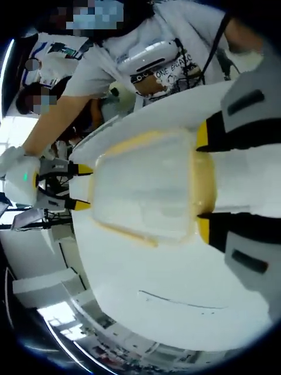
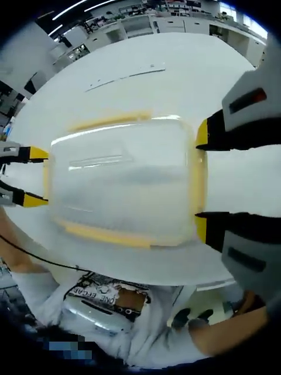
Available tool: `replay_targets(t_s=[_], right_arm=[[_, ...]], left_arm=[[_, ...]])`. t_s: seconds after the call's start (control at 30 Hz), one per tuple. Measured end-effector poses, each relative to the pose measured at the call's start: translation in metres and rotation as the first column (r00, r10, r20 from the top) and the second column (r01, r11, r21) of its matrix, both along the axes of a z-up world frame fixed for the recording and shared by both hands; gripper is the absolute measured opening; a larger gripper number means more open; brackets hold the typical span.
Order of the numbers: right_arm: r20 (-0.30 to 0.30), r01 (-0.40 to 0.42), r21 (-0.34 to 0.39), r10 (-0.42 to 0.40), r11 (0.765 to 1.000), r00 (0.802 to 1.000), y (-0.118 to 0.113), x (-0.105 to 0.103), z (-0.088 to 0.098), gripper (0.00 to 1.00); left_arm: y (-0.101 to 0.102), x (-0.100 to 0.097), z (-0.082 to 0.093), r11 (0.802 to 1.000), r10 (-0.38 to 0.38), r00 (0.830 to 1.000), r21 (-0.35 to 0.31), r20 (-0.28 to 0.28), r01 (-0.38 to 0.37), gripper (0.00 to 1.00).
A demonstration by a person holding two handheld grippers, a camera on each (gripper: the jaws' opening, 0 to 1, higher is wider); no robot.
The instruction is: Snap each plastic latch of the storage box into its locked position after aligning the lid with the box until every specified latch is closed and the lid sits flush.
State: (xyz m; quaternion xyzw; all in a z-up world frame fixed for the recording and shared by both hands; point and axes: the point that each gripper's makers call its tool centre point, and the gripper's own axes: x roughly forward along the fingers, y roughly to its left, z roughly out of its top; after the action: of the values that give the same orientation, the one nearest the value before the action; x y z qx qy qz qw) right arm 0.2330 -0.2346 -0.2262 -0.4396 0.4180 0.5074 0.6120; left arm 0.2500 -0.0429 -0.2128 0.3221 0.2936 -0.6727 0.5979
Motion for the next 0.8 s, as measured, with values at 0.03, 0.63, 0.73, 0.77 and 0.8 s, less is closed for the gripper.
replay_targets(t_s=[0.03,0.63,0.73,0.77,0.8], right_arm=[[-0.003,-0.005,0.009,0.005,1.0,1.0,0.005,0.0,-0.001,0.4],[-0.043,-0.044,0.047,0.047,0.998,0.998,0.06,0.006,-0.018,0.4],[-0.047,-0.045,0.058,0.048,0.997,0.998,0.067,0.007,-0.019,0.4],[-0.052,-0.042,0.064,0.045,0.997,0.998,0.069,0.007,-0.019,0.4],[-0.054,-0.042,0.066,0.046,0.997,0.997,0.071,0.008,-0.019,0.4]], left_arm=[[0.003,0.0,-0.001,1.0,0.002,1.0,0.0,-0.001,-0.002,0.4],[0.057,0.002,-0.016,0.999,0.05,0.998,-0.009,-0.04,-0.051,0.39],[0.063,0.001,-0.018,0.998,0.054,0.998,-0.011,-0.042,-0.055,0.4],[0.065,0.002,-0.018,0.998,0.057,0.997,-0.014,-0.043,-0.057,0.39],[0.068,0.003,-0.018,0.998,0.058,0.997,-0.017,-0.045,-0.059,0.39]])
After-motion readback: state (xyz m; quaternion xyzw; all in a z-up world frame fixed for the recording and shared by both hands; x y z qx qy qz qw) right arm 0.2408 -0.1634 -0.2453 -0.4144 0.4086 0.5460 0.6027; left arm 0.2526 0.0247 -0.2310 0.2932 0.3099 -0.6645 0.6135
